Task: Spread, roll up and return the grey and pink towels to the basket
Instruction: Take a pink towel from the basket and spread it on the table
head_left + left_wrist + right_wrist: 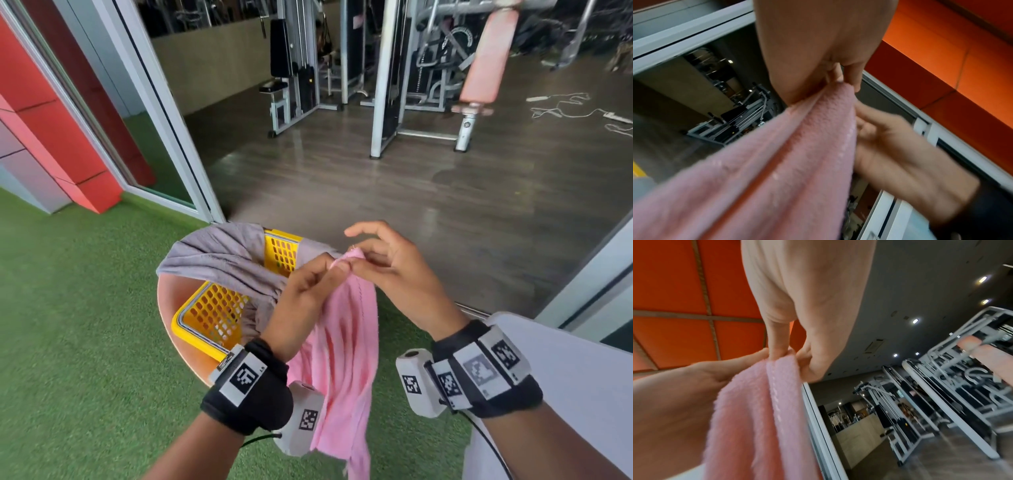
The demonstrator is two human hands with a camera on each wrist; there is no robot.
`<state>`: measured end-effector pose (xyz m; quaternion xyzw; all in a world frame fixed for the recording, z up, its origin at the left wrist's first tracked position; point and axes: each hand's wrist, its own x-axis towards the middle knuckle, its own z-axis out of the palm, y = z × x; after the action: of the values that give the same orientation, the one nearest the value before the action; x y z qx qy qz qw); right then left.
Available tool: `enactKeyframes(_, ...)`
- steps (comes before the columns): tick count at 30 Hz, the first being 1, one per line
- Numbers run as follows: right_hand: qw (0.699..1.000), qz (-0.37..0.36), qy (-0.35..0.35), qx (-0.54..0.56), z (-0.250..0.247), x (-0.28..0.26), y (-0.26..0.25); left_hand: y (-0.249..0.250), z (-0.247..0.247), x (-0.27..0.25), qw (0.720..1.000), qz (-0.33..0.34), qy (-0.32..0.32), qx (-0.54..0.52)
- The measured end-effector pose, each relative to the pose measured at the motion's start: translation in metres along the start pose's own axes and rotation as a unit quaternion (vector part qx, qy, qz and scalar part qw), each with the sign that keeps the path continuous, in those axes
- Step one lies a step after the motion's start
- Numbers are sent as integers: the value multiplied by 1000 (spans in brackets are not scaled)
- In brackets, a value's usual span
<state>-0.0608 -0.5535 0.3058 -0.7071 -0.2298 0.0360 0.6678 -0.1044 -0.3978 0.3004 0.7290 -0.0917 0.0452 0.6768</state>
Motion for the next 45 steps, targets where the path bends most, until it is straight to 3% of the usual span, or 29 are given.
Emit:
enactKeyframes(4, 999, 44, -25, -6, 7, -7, 17, -2, -8, 6, 998, 15, 55, -34)
enactKeyframes(9, 998, -1, -36, -47, 6, 3, 4, -5, -7, 5, 1000, 16, -2, -3)
enactKeyframes(12, 998, -5, -18, -63, 5, 6, 5, -3, -10, 7, 1000, 16, 0, 3)
enactKeyframes(16, 993, -4, -13, -115, 9, -6, 11, 10, -23, 16, 990, 87, 91, 69)
enactKeyframes(20, 993, 11, 11, -113, 10, -22, 24, 12, -50, 32, 971, 61, 232, 6)
enactKeyframes(22, 995, -6, 28, -99, 8, -20, 15, 10, -42, 24, 982, 38, 185, 32)
enactKeyframes(25, 998, -36, 39, -39, 5, -9, -3, 3, -16, 4, 998, -18, -22, 56)
enactKeyframes(26, 998, -47, 35, -36, 5, -6, -8, 1, -11, 0, 997, -21, -58, 50)
enactKeyframes(28, 997, -57, 18, -50, 6, -5, -4, 0, -13, 2, 998, -10, -48, 27)
enactKeyframes(31, 994, -18, -16, -108, 4, -16, 22, 5, -34, 19, 998, 17, 50, -34)
enactKeyframes(34, 995, 13, 0, -101, -2, -26, 35, 2, -55, 30, 986, 17, 124, -105)
enactKeyframes(36, 997, 3, 27, -70, -2, -22, 26, -3, -46, 24, 992, 30, 108, -63)
enactKeyframes(40, 997, -54, 29, -46, 5, -4, -4, -18, -11, 9, 993, -71, -60, -72)
enactKeyframes(42, 997, -44, 23, -53, 5, -2, -2, -19, -16, 15, 986, -74, -49, -141)
enactKeyframes(45, 995, -1, -42, -85, 2, -15, 19, -11, -42, 28, 976, -45, 26, -212)
